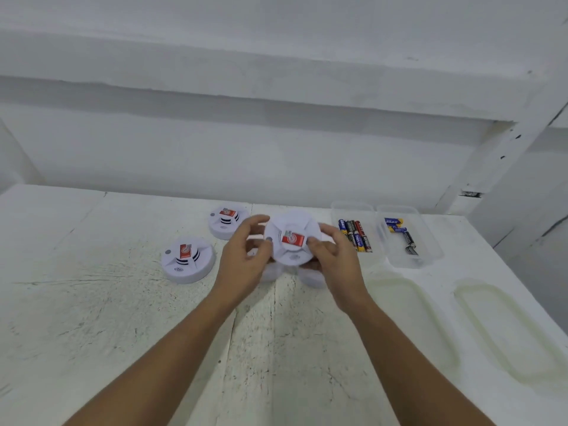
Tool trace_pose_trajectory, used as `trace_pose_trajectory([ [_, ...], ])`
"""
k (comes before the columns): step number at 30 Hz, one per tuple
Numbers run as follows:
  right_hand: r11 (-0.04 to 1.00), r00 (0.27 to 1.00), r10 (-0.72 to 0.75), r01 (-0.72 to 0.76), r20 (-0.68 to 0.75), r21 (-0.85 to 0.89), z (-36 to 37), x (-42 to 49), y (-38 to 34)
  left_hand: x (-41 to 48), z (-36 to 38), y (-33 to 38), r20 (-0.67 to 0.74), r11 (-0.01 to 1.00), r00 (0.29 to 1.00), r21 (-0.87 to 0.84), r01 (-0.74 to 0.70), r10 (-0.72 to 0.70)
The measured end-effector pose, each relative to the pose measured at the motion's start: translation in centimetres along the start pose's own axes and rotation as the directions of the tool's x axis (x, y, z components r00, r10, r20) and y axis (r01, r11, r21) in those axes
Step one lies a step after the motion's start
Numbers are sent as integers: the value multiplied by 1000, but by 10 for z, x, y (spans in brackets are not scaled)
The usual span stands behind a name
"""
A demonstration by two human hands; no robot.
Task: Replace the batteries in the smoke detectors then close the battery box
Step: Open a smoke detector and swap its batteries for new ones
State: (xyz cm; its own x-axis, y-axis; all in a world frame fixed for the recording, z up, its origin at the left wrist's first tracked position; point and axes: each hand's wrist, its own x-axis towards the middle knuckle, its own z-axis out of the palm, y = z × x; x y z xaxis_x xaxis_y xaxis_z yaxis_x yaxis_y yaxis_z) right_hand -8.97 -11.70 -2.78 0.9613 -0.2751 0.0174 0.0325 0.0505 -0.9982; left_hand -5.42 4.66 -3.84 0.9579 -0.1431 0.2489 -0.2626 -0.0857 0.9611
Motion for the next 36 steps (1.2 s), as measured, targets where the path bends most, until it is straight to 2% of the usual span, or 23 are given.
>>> trace_pose_trajectory([
  [6,956,999,52,-53,-13,-288,10,80,-11,84,3,-15,104,986,985,114,122,-134],
  [12,824,990,127,-143,-67,-548,16,124,5,117,14,-36,136,921,957,334,200,-257],
  [18,729,967,237,-244,-98,-640,18,140,14,126,22,-44,124,848,956,501,171,-266],
  [23,686,972,212,-220,-98,-694,19,153,22,131,23,-47,107,850,950,485,207,-293],
  [26,639,959,252,-265,-129,-722,22,156,25,132,24,-48,117,850,941,475,228,-318],
  [30,533,945,281,-300,-169,-791,25,152,25,132,26,-49,126,820,935,528,221,-333],
  [36,518,944,276,-302,-178,-800,28,149,20,130,25,-49,134,806,926,547,229,-354],
])
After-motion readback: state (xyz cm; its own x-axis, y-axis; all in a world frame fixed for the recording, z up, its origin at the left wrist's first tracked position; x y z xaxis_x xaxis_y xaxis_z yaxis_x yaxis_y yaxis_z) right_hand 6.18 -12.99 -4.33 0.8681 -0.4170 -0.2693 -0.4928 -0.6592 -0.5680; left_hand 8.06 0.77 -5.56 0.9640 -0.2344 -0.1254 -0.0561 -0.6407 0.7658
